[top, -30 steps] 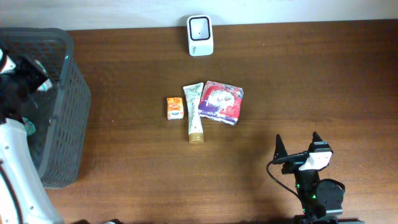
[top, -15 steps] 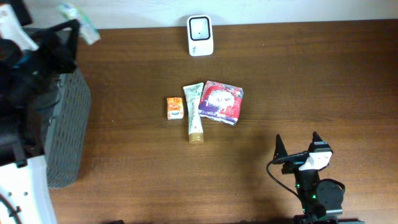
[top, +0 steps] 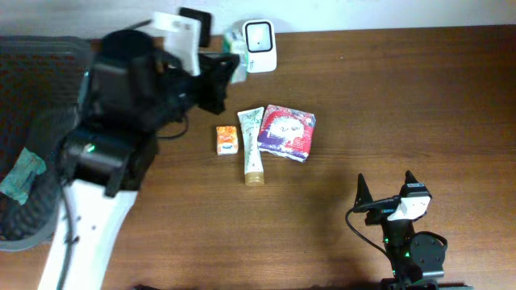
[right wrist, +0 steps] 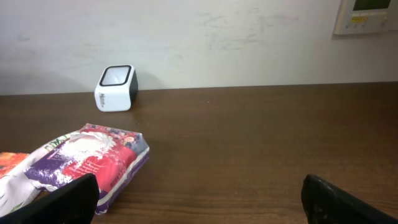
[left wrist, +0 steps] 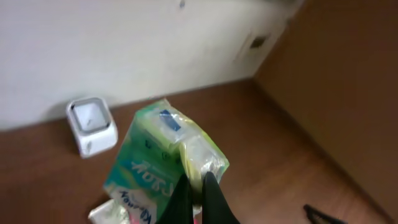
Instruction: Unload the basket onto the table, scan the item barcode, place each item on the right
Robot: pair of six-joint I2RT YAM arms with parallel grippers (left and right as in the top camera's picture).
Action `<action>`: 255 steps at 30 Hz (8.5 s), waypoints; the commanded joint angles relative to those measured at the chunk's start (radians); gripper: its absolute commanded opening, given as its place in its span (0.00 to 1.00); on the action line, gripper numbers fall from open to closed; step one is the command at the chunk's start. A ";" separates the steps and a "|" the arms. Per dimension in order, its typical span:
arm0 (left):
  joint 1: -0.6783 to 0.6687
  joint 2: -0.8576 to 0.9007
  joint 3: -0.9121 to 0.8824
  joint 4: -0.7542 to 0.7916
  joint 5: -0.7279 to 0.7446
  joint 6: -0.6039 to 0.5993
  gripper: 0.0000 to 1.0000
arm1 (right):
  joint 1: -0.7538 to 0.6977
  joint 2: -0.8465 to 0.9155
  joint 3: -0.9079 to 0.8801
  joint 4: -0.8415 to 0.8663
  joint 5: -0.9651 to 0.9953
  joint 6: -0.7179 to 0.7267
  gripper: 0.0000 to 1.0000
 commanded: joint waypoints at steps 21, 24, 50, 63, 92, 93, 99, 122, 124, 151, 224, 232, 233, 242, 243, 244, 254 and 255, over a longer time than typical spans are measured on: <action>-0.135 0.257 0.011 -0.259 -0.116 0.402 0.00 | 0.006 -0.007 -0.007 -0.004 0.012 -0.007 0.99; -0.135 0.292 0.011 -0.297 -0.116 0.414 0.00 | 0.006 -0.007 -0.007 -0.004 0.012 -0.007 0.99; -0.128 0.595 0.010 -0.317 -0.489 -0.129 0.17 | 0.006 -0.007 -0.007 -0.004 0.012 -0.007 0.99; -0.027 0.523 0.541 -0.533 -0.483 -0.071 0.99 | 0.006 -0.007 -0.007 -0.004 0.012 -0.007 0.99; 0.765 0.376 0.574 -0.680 -0.524 -0.095 0.99 | 0.006 -0.007 -0.007 -0.004 0.012 -0.007 0.99; 0.768 0.389 0.574 -0.687 -0.549 -0.095 0.99 | 0.006 -0.007 -0.007 -0.004 0.012 -0.007 0.99; 0.771 0.458 0.574 -0.707 -0.672 -0.095 0.99 | 0.006 -0.007 -0.007 -0.004 0.012 -0.007 0.99; 0.846 0.741 0.296 -0.671 -0.875 0.173 0.92 | 0.006 -0.007 -0.007 -0.004 0.012 -0.007 0.99; 0.846 0.741 0.220 -0.608 -0.876 0.249 0.91 | 0.006 -0.007 -0.007 -0.004 0.012 -0.007 0.99; 0.964 0.812 0.048 -0.264 -0.699 0.468 0.69 | 0.006 -0.007 -0.007 -0.004 0.012 -0.007 0.99; 0.064 0.118 0.162 -0.271 0.050 0.126 0.00 | 0.006 -0.007 -0.007 -0.004 0.012 -0.007 0.99; 0.039 0.377 0.162 -0.393 -0.161 -0.197 0.00 | 0.006 -0.007 -0.007 -0.004 0.012 -0.007 0.99; 0.039 0.410 0.162 -0.402 -0.161 -0.216 0.00 | 0.006 -0.007 -0.007 -0.004 0.012 -0.007 0.99; -0.034 0.651 0.162 -0.397 -0.177 -0.221 0.45 | 0.006 -0.007 -0.007 -0.004 0.012 -0.007 0.99; -0.032 0.657 0.161 -0.396 -0.177 -0.221 0.46 | 0.006 -0.007 -0.007 -0.004 0.012 -0.007 0.99; -0.030 0.657 0.162 -0.392 -0.183 -0.220 0.49 | 0.006 -0.007 -0.007 -0.004 0.012 -0.007 0.99; 0.076 0.538 0.448 -0.562 -0.215 -0.066 0.63 | 0.006 -0.007 -0.007 -0.004 0.012 -0.007 0.99; 0.091 0.509 0.452 -0.574 -0.230 -0.066 0.69 | 0.006 -0.007 -0.007 -0.004 0.012 -0.007 0.99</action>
